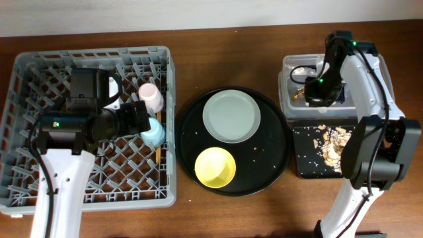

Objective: Sort waste into correct bins and load items into the dishwasher rack

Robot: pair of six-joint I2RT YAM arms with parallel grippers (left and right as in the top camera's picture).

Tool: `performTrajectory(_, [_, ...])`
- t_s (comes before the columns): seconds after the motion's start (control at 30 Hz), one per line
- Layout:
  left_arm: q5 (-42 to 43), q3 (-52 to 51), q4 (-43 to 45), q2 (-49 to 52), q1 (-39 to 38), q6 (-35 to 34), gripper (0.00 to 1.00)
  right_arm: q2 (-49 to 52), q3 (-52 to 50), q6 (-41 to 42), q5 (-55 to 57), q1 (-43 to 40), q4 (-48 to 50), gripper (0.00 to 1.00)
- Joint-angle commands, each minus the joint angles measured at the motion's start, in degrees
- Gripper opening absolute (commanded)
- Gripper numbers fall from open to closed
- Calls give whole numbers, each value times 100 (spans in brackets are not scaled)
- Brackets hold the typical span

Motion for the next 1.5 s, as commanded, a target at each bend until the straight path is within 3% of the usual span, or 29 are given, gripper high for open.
performTrajectory(0.0, [-37, 52, -7, -55, 4, 4, 99, -44, -50, -17, 302, -11, -166, 10])
performTrajectory(0.13, [-37, 52, -7, -55, 4, 4, 99, -46, 136, -17, 299, -11, -444, 9])
performTrajectory(0.23, [-37, 52, -9, -55, 4, 4, 99, -46, 1034, -17, 203, -7, -822, 14])
performTrajectory(0.37, [-37, 52, -9, -55, 4, 4, 99, -46, 3071, -22, -1207, 142, -2120, 33])
performTrajectory(0.4, [-37, 52, -9, -55, 4, 4, 99, -46, 3200, -44, -1491, 350, -2181, 45])
performTrajectory(0.43, [-37, 52, -9, -55, 4, 4, 99, -44, 3193, -42, -1502, 623, -2118, 77])
performTrajectory(0.47, [-37, 52, -7, -55, 4, 4, 99, -44, 3191, -42, -1504, 723, -2090, 93])
performTrajectory(0.5, [-37, 52, -9, -55, 4, 4, 99, -44, 3191, -42, -1502, 868, -2024, 99])
performTrajectory(0.6, [-37, 52, -9, -55, 4, 4, 99, -44, 3191, -42, -1438, 960, -2026, 99])
performTrajectory(0.67, [-905, 52, 682, -55, 4, 4, 99, -44, 3191, -42, -1438, 960, -2026, 99])
performTrajectory(0.77, [-927, 52, 1012, -55, 2, 0, 99, -44, 3191, -42, -1438, 962, -2026, 99])
performTrajectory(0.87, [1213, 52, 1113, -55, 4, 2, 99, -44, 3191, -42, -1438, 962, -2026, 99])
performTrajectory(0.93, [2105, 52, 1270, -9, -98, 0, 84, -44, 3191, -42, -1438, 960, -2026, 99])
performTrajectory(0.97, [2140, 52, 1303, 83, -413, -214, 61, -44, 3191, -42, -1438, 962, -2026, 99])
performTrajectory(1.03, [1386, 52, 1447, 422, -1366, -540, 45, -44, 3191, -42, -1438, 960, -2026, 99])
performTrajectory(1.07, [1176, 52, 1799, 789, -2017, -531, 30, -44, 3191, -42, -1438, 962, -2026, 99])
performTrajectory(1.13, [940, 52, 2422, 1495, -2730, -505, 32, -44, 3191, -42, -1438, 962, -2026, 99])
performTrajectory(1.23, [564, 52, 3423, 2483, -3458, -487, 63, -44, 3191, -42, -1438, 962, -2026, 99])
performTrajectory(1.47, [181, 52, 3886, 4011, -3827, -535, 63, -44, 3191, -42, -1438, 962, -2026, 99])
